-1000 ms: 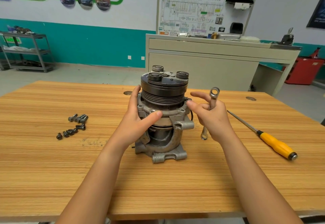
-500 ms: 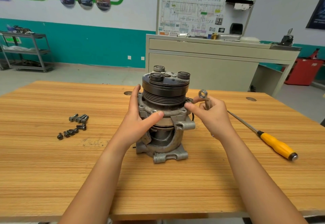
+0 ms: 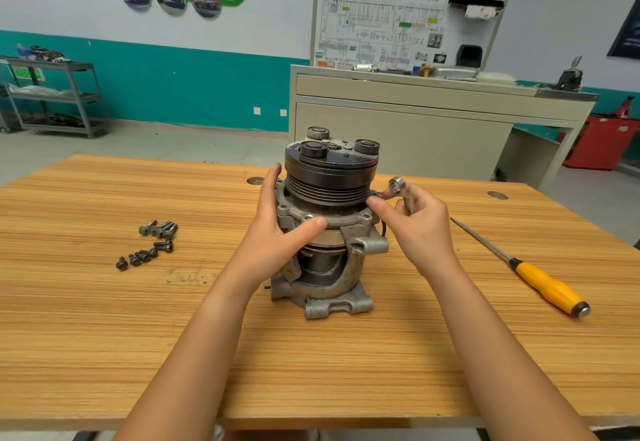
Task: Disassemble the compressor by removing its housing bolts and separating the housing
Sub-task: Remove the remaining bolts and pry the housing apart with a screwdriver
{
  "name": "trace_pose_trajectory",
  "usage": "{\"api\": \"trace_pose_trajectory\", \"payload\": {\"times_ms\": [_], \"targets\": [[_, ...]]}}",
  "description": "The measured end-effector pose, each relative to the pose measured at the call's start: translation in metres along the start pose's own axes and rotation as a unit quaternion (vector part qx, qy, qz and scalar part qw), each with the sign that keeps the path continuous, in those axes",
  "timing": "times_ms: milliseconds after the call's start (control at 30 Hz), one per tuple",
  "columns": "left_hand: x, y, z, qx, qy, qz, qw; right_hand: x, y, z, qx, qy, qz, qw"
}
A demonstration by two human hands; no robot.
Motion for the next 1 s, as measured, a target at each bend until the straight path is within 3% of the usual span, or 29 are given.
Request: {"api": "trace_pose_trajectory", "payload": {"times_ms": [100,233,467,600,833,1000], "targets": [[-0.0002,-0.0003,0.0001,-0.002,0.003,-0.002,1.000,0.0023,-0.0023,-0.0003,0.014,0.004,-0.015,1.000],[0.0002,0.0003,0.0000,0.000,-0.004,-0.002,1.000,0.0030,-0.0008,0.0034,-0.041,-0.071,-0.026,0.996],[0.0004,0.0006,0.0004,0.001,0.002,0.000,1.000,0.0043,0.0001,0.0020,-0.012,-0.032,-0.013,0.999],[0.0011,0.0012,-0.0008,0.002,0.003,0.005,1.000,0.0097,-0.0042,0.0039,-0.080,-0.108,-0.070,0.988],[0.0004,0.0004,-0.0008,0.005,0.006,0.004,1.000,0.0020,-0.0012,0.0022,-0.019,-0.061,-0.020,0.998],[0.0010,0.0011,0.0001,0.008,0.003,0.003,1.000,0.0068,-0.0047,0.0037,-0.084,-0.131,-0.073,0.985]]}}
Point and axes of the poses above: each hand's wrist, its own y-axis away from the middle knuckle, its own x-axis out of the back of the hand, z = x × y, the point moved 2 cm from there along -y, towards the middle knuckle, and after that the axes turned 8 degrees about x, right-handed, at the moved point
